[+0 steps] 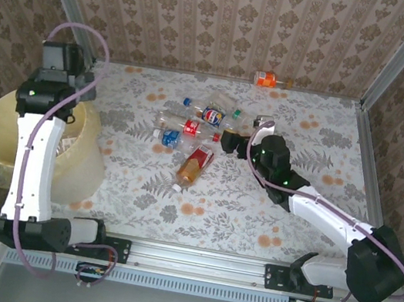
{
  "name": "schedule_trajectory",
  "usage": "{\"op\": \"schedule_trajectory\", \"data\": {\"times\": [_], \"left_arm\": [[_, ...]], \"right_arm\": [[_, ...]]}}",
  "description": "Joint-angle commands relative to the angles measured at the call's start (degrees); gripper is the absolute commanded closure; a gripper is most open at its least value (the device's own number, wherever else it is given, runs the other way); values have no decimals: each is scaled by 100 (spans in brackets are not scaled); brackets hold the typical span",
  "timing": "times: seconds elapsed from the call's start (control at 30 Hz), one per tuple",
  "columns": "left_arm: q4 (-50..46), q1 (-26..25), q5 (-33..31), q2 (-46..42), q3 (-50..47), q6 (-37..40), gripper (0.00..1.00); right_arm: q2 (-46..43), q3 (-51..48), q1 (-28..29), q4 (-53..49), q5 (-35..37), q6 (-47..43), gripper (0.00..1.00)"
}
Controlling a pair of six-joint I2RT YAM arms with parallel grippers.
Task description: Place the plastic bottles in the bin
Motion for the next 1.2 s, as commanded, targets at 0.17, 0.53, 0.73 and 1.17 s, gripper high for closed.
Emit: {"op": "schedule_trajectory", "data": {"times": [0.17, 0.53, 0.73, 1.17], "left_arm": [[1629, -1695, 101, -25, -751, -945, 3], [2600, -2392, 1160, 820, -1591, -2874, 0], [2484, -2799, 2097, 1338, -1746, -2632, 0], [2301, -4146, 2408, 1981, -2458, -1749, 0]], "right_arm": [[-536, -453, -28, -31, 331, 111, 0], [-1143, -951, -92, -199, 604, 185, 0], [-1241, -1042, -137, -230, 691, 293, 0], [-1267, -1095, -164, -255, 712, 405, 0]]}}
